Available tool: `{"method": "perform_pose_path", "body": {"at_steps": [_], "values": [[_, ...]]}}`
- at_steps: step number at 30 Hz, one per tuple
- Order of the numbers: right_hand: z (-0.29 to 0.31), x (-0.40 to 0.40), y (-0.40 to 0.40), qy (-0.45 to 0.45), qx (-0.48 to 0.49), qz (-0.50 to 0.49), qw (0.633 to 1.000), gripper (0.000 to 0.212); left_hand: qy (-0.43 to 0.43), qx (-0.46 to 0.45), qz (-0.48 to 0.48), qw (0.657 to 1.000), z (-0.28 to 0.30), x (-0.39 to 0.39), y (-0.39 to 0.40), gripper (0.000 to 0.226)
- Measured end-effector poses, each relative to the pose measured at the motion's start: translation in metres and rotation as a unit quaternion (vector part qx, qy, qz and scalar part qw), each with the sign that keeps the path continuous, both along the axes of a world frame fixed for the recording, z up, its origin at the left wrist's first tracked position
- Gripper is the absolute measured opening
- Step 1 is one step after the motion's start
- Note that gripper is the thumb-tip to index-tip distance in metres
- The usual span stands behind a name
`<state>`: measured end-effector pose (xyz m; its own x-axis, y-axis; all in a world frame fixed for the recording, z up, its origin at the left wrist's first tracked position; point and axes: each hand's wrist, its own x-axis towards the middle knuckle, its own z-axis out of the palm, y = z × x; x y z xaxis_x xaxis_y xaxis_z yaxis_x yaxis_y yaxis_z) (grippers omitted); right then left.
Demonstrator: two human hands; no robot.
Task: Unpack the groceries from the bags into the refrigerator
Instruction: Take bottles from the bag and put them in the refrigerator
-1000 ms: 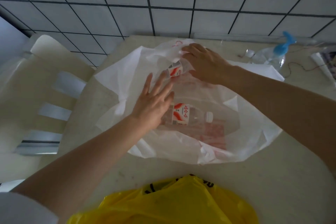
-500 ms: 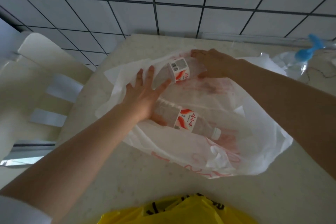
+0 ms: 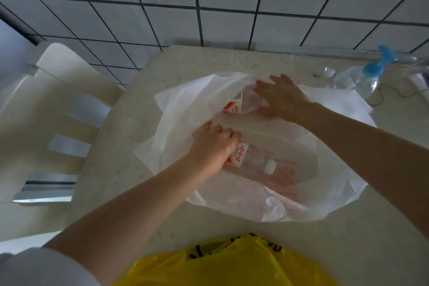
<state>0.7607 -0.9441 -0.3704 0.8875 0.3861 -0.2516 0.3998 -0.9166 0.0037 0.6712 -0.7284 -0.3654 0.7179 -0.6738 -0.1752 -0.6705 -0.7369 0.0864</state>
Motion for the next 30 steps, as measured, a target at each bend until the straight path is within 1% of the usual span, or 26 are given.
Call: {"method": "perform_pose_path", "body": {"at_steps": [1,3,5,8,10,12,14,16,19,21,23,25,26,30], "values": [[0.006,-0.006,-0.002,0.002,-0.009,-0.002,1.0,0.069,0.013,-0.005,0.01,1.0,0.002,0.0,-0.001,0.043],[0.018,-0.02,-0.007,-0.003,-0.001,-0.005,1.0,0.063,0.016,-0.004,0.016,1.0,0.003,-0.003,0.002,0.04],[0.032,-0.036,-0.013,-0.005,0.049,-0.026,0.998,0.059,0.021,-0.028,0.036,0.999,0.004,-0.01,0.007,0.04],[0.062,-0.06,-0.02,-0.004,0.123,-0.073,0.99,0.058,0.03,-0.082,0.088,0.992,0.013,-0.024,0.014,0.047],[0.083,-0.074,-0.023,-0.024,0.127,-0.094,0.987,0.051,0.054,-0.134,0.142,0.979,0.021,-0.034,0.015,0.056],[0.101,-0.086,-0.024,-0.049,0.126,-0.104,0.985,0.047,0.078,-0.207,0.189,0.957,0.03,-0.041,0.012,0.061],[0.114,-0.096,-0.023,-0.066,0.149,-0.097,0.982,0.046,0.103,-0.299,0.242,0.917,0.038,-0.048,0.008,0.061],[0.122,-0.103,-0.02,-0.08,0.198,-0.089,0.973,0.043,0.128,-0.368,0.292,0.873,0.043,-0.053,0.005,0.064],[0.126,-0.107,-0.015,-0.096,0.273,-0.09,0.953,0.039,0.131,-0.425,0.335,0.831,0.04,-0.06,0.001,0.069],[0.121,-0.108,-0.011,-0.097,0.312,-0.102,0.94,0.038,0.113,-0.439,0.355,0.818,0.035,-0.063,0.0,0.072],[0.111,-0.109,-0.007,-0.087,0.358,-0.133,0.92,0.036,0.108,-0.443,0.364,0.812,0.03,-0.065,-0.001,0.074],[0.1,-0.11,0.001,-0.072,0.41,-0.167,0.894,0.039,0.11,-0.444,0.369,0.809,0.028,-0.065,0.0,0.075],[0.095,-0.112,0.007,-0.066,0.424,-0.175,0.886,0.045,0.112,-0.442,0.37,0.81,0.027,-0.065,0.001,0.077],[0.073,-0.117,0.031,-0.061,0.435,-0.147,0.886,0.078,0.126,-0.434,0.376,0.809,0.026,-0.069,0.001,0.076]]}}
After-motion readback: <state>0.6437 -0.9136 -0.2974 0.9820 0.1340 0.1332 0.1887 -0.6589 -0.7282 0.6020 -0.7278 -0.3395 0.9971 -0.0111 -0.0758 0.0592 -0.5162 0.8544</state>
